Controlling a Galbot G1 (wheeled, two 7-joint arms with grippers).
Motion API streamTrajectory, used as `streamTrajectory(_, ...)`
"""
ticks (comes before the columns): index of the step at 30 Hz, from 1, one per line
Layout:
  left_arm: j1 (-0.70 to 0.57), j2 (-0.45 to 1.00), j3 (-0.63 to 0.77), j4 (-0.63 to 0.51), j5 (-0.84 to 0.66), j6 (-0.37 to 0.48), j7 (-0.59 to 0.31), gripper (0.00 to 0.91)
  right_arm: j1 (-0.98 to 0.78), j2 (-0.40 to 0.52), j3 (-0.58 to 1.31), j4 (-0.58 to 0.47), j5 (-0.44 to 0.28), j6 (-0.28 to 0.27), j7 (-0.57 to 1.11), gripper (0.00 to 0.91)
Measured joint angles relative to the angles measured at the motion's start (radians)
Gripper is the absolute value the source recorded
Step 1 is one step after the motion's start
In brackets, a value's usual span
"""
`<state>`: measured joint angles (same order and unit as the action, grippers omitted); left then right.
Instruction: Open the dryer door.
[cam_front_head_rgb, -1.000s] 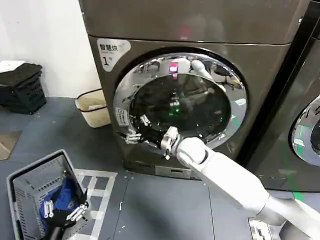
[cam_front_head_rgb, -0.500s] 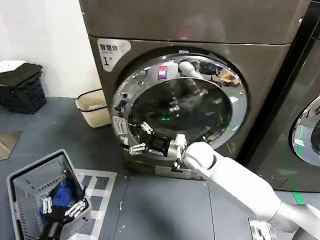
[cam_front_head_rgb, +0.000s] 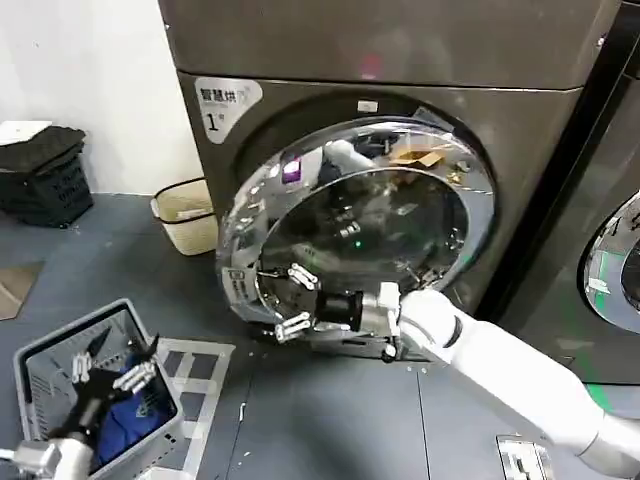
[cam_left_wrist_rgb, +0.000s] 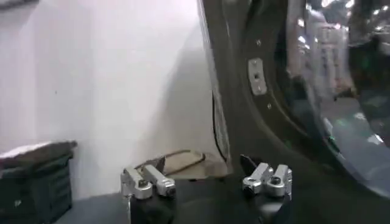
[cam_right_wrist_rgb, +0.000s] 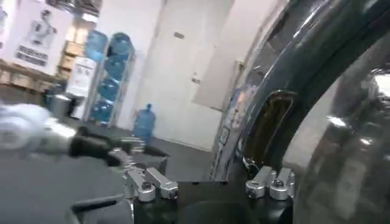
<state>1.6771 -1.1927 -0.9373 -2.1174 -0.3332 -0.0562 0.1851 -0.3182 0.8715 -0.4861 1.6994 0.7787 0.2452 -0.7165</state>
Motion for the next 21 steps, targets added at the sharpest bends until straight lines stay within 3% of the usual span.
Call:
streamTrajectory(14,-0.125,0.159,0.012,0.102,-0.036,0.001,0.032,0.907,-0.082,-0.155,0.102,0.123,0.035,0.044,-0.284,0.907)
streamTrajectory(21,-0.178,0.233,0.053,0.147,-0.044,-0.016,0.064,0.907,-0.205,-0.243,0.241,0.211,0.048,0.075,-0.377,0.907)
